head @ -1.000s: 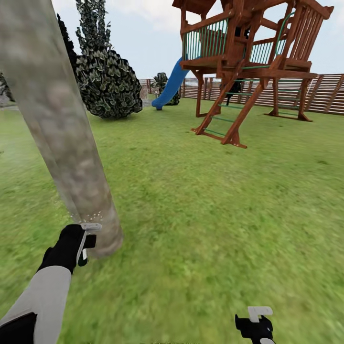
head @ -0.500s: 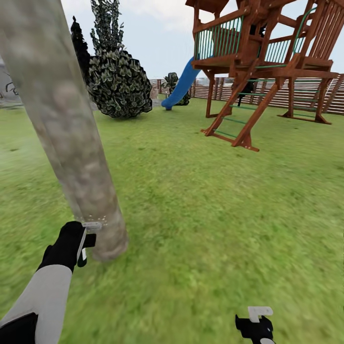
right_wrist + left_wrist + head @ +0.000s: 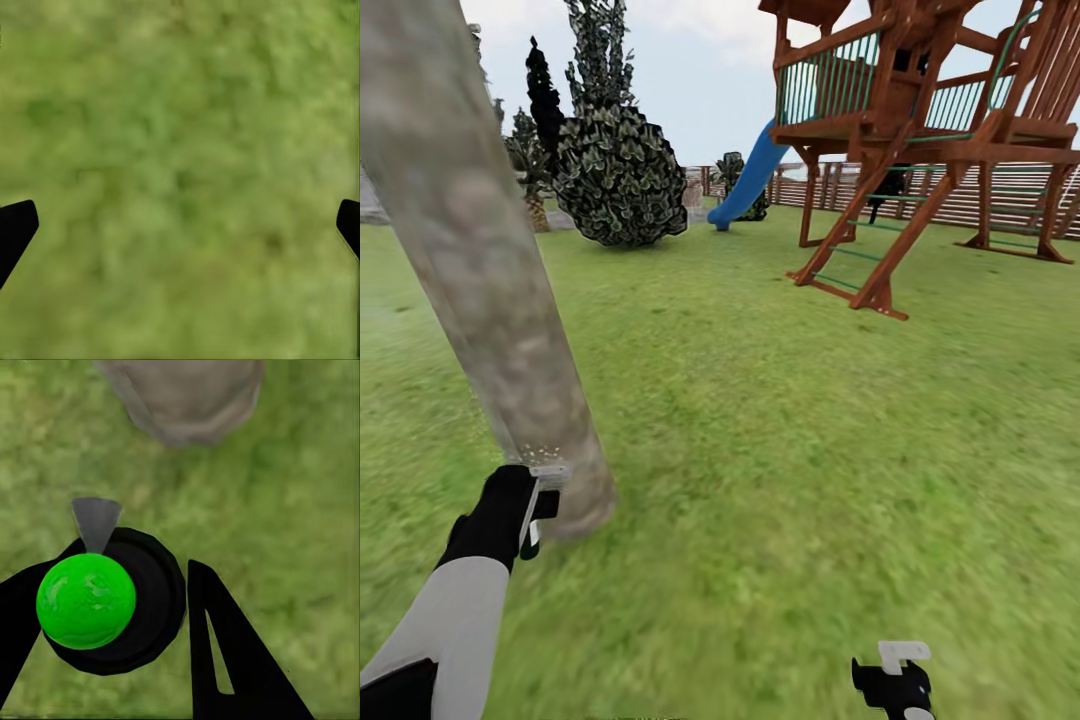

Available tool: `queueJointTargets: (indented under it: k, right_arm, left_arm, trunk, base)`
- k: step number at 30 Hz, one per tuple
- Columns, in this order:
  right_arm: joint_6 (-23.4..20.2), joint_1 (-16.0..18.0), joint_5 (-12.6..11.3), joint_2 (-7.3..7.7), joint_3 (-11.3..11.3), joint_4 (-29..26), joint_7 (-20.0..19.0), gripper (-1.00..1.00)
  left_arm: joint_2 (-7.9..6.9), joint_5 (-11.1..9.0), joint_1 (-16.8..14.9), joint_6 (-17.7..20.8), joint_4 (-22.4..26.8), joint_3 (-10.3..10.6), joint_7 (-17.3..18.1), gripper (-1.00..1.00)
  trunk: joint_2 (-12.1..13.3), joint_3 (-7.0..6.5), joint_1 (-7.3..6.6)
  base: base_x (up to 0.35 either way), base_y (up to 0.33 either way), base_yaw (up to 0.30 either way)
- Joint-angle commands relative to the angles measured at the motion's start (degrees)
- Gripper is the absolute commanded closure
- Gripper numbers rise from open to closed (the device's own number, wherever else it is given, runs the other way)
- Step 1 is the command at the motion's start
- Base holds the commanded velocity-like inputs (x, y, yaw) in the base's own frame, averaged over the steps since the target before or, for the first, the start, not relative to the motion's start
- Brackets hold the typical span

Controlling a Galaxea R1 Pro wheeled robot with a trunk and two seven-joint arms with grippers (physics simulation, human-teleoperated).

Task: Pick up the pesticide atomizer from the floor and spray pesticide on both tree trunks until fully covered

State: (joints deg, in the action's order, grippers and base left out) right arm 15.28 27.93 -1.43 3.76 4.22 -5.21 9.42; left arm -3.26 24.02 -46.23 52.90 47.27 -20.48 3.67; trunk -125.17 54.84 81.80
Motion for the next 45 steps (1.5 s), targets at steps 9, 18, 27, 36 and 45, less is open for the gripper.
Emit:
queueJointTargets:
  k: [9,18,27,36,45]
  right_arm:
    - [0.15,0.01,-0.15,0.01,0.47,0.07,0.25,-1.0]
    - [0.18,0.01,-0.15,0.1,0.44,0.11,0.25,-1.0]
    - [0.15,0.01,-0.15,0.02,0.44,0.05,0.25,-1.0]
    - [0.15,0.01,-0.15,0.02,0.5,0.08,0.25,-1.0]
    - [0.12,0.01,-0.15,0.02,0.45,0.04,0.25,-1.0]
  left_arm:
    - [-0.59,0.24,4.75,-4.9,-3.05,-0.81,0.06,1.0]
    - [-0.55,0.24,5.36,-7.71,-7.22,-1.22,0.08,1.0]
    - [-0.5,0.23,5.36,-7.81,-7.18,-1.06,-0.2,1.0]
    - [-0.44,0.23,5.36,-7.73,-7.11,-1.28,-0.24,1.0]
    - [-0.23,0.2,5.24,-7.73,-7.11,-1.08,-0.26,1.0]
  trunk:
    - [-0.02,0.05,-0.01]
    - [-0.02,0.05,-0.01]
    - [-0.02,0.05,-0.01]
    - [-0.02,0.05,-0.01]
    - [-0.02,0.05,-0.01]
  base:
    - [0.029,-0.156,0.18]
    - [0.12,0.0,0.001]
    - [0.213,-0.131,0.0]
    - [0.002,-0.276,0.062]
    - [0.099,-0.264,0.249]
